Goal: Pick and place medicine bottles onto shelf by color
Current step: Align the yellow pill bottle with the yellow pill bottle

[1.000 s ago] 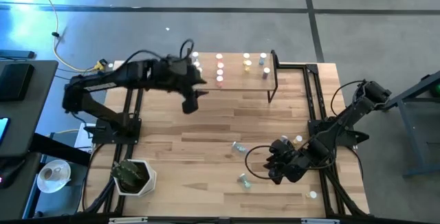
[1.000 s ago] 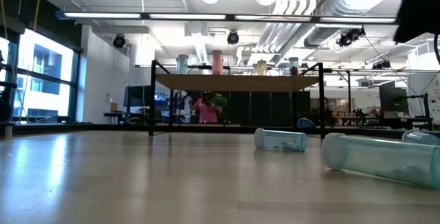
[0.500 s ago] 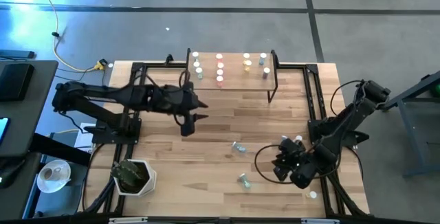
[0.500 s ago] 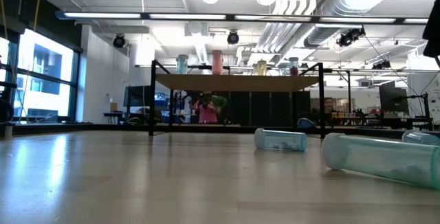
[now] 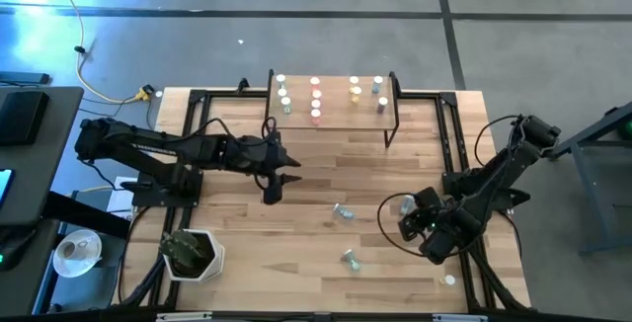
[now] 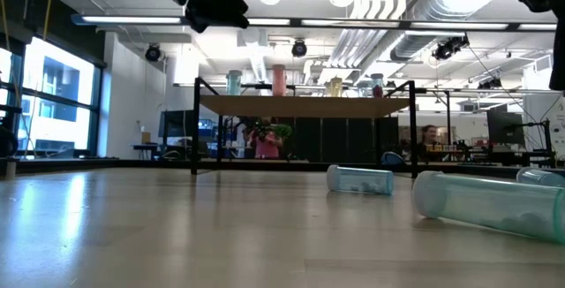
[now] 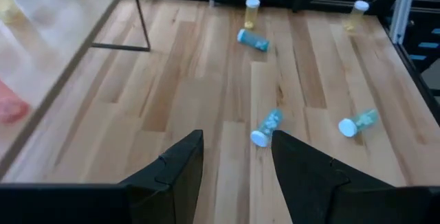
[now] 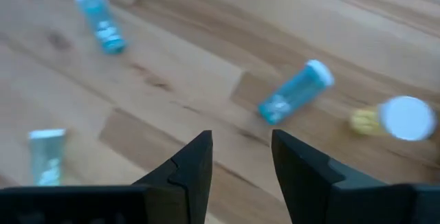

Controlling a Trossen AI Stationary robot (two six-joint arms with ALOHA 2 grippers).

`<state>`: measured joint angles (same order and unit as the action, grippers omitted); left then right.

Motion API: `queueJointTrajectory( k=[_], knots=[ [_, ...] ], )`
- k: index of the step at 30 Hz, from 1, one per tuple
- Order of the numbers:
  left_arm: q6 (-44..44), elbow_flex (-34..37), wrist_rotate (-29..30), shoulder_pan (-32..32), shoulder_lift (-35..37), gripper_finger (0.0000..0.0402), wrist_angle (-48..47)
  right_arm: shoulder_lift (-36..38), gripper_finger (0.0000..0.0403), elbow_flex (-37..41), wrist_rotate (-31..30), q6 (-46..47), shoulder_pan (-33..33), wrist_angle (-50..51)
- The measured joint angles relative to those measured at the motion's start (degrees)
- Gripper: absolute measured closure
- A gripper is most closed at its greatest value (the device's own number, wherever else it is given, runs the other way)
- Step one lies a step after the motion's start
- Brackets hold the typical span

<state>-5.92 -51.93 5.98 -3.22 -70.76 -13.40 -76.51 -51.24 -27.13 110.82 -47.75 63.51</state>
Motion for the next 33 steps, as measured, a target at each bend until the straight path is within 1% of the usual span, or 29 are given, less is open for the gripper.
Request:
queueJointTrajectory(
  k=[7,11,16,20,23,30,33],
  knots=[
    [-0.5,0.53,-0.08,2.14,0.0,0.0241,2.21,0.0,0.0261,0.0,1.21,7.55,0.0,8.24],
    [0.46,0.53,-0.14,3.13,0.0,0.0241,2.56,0.0,0.0256,0.0,2.46,8.75,0.0,10.94],
    [0.53,0.53,-0.13,3.85,0.0,0.0241,2.56,0.0,0.0227,0.0,7.03,8.77,0.0,12.95],
    [0.53,0.53,-0.11,4.08,0.0,0.0241,2.56,0.0,0.0204,0.0,7.27,10.43,0.0,14.54],
    [0.53,0.53,-0.09,4.08,0.0,0.0241,2.56,0.02,0.0199,0.45,7.15,12.72,-0.27,16.84],
    [0.53,0.53,-0.09,4.08,0.0,0.0241,2.54,0.0,0.0198,6.3,7.61,21.7,-2.51,16.35],
    [0.53,0.53,-0.07,4.08,0.0,0.0241,2.54,0.0,0.0198,7.6,7.53,21.75,-2.69,13.7]
  ],
)
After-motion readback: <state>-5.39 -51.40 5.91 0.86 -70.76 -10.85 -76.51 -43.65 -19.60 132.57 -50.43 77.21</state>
